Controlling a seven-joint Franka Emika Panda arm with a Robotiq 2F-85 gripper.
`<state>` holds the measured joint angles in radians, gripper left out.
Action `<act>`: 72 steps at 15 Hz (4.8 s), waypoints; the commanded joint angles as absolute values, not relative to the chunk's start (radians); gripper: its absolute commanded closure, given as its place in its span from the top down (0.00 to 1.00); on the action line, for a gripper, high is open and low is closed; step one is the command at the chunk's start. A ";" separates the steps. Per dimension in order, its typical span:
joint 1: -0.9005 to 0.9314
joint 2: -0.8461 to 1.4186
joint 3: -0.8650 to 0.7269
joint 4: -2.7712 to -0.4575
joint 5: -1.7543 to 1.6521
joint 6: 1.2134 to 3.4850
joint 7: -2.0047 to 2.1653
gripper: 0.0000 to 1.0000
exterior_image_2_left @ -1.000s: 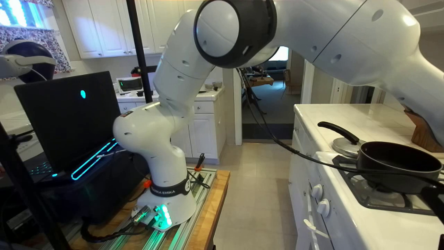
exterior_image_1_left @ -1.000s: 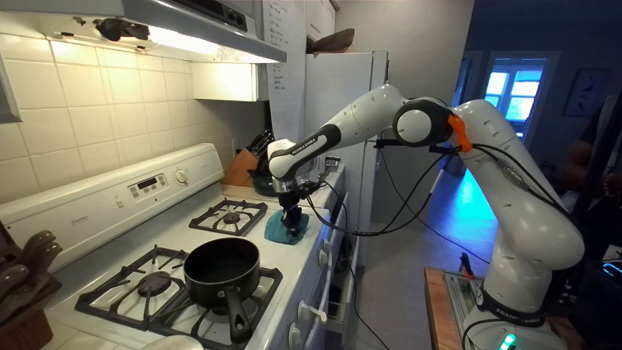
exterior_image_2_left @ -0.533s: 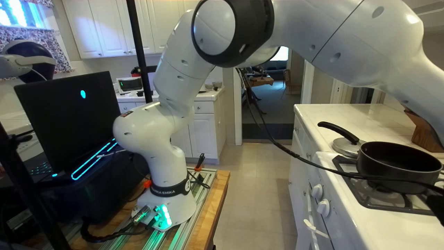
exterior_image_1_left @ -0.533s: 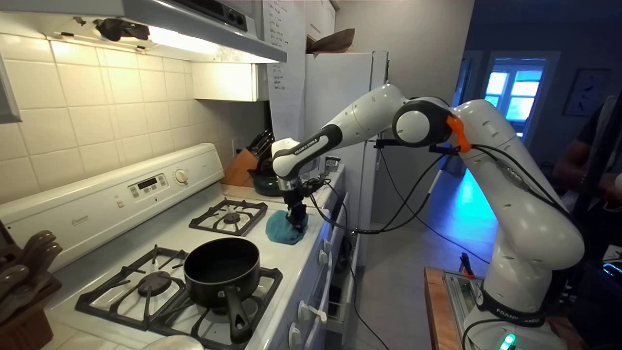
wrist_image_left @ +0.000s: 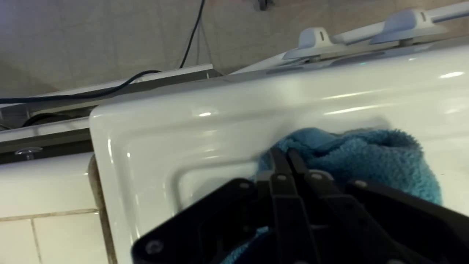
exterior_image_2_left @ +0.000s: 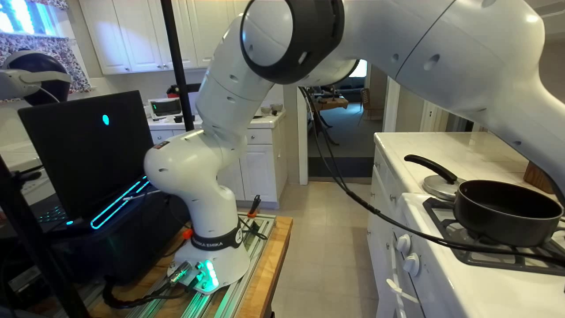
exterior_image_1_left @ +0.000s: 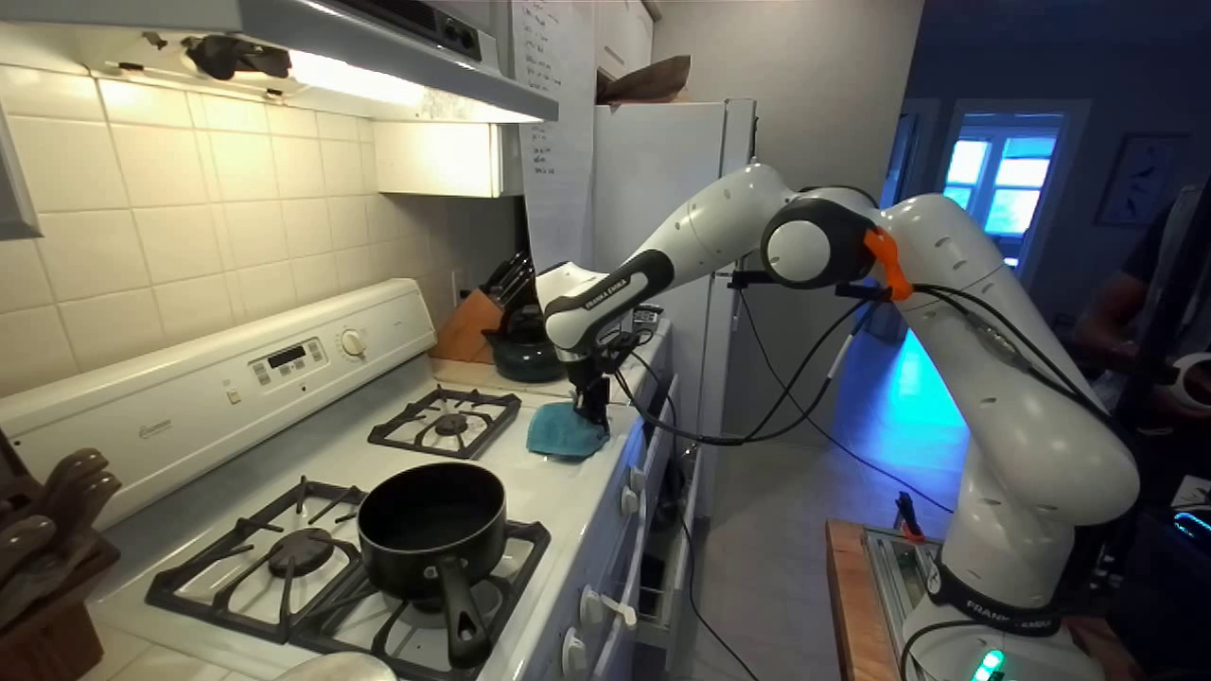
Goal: Pick up the blue towel and clean the right bottom plate of the stove
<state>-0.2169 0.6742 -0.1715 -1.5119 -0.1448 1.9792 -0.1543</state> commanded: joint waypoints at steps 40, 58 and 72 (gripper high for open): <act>-0.264 0.878 -0.025 -1.369 0.162 2.655 0.127 0.01; -0.291 0.781 0.084 -1.433 0.235 2.376 -0.071 0.01; -0.168 0.666 -0.070 -1.553 -0.023 2.205 -0.147 0.01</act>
<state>-0.1927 0.7072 -0.0423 -1.4963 0.0308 2.2301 -0.1309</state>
